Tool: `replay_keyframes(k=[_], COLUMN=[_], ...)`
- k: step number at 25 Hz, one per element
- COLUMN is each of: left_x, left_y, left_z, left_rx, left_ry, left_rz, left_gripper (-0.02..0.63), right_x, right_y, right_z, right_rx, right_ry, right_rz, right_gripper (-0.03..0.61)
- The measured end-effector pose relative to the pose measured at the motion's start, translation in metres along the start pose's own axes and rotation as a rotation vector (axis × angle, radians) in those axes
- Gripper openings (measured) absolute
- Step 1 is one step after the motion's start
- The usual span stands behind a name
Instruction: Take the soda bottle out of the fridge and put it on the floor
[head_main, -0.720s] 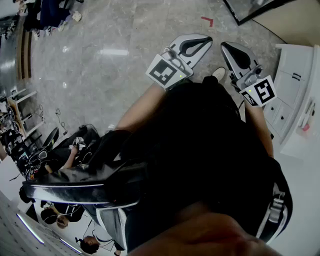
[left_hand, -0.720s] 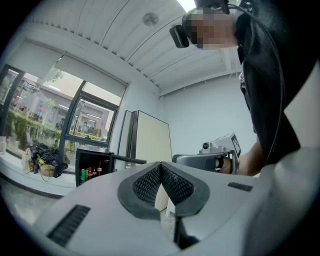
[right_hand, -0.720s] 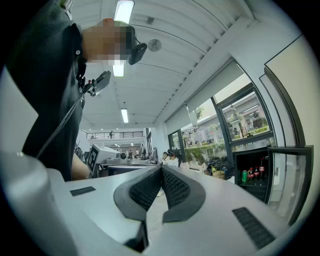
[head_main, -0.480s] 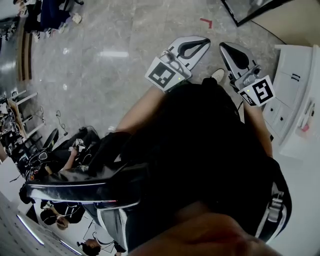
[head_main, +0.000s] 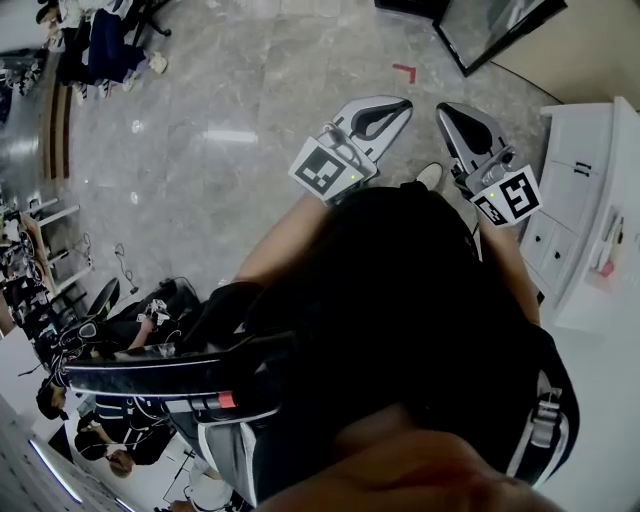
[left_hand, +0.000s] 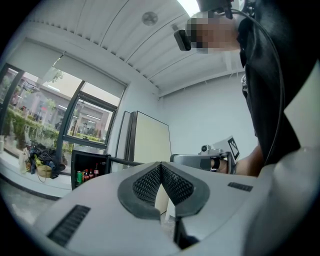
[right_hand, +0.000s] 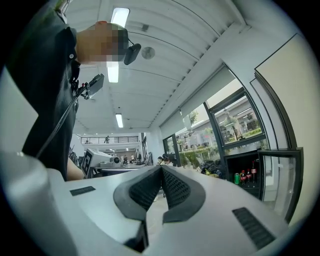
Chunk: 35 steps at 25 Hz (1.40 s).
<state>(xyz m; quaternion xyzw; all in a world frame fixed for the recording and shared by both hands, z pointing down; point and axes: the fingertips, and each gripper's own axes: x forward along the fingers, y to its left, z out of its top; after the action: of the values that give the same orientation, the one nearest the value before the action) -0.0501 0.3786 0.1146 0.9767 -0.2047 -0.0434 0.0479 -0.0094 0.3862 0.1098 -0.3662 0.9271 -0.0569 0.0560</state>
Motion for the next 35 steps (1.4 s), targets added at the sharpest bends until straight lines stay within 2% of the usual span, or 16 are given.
replay_keyframes(k=[10,19,28,35], left_x=[0.066,0.100,0.104,0.099], left_y=[-0.021,-0.030,0.025,0.112], left_z=[-0.008,-0.005,-0.008,-0.002], left_rx=[0.041,0.005,0.004,-0.006], left_ry=[0.037,0.033,0.030,0.001], left_rz=[0.023,0.057,0.057,-0.002], left_gripper=[0.002,0.002,0.002,0.002], right_x=[-0.043,-0.060,-0.013,0.071], right_y=[-0.049,-0.085,-0.104,-0.130], right_z=[0.012,0.021,0.012,-0.001], right_rx=[0.005,-0.015,0.006,-0.001], right_ry=[-0.034,-0.029,-0.006,0.020], right_rz=[0.034,0.046,0.054,0.029], right_gripper=[0.012,0.012,0.012,0.012])
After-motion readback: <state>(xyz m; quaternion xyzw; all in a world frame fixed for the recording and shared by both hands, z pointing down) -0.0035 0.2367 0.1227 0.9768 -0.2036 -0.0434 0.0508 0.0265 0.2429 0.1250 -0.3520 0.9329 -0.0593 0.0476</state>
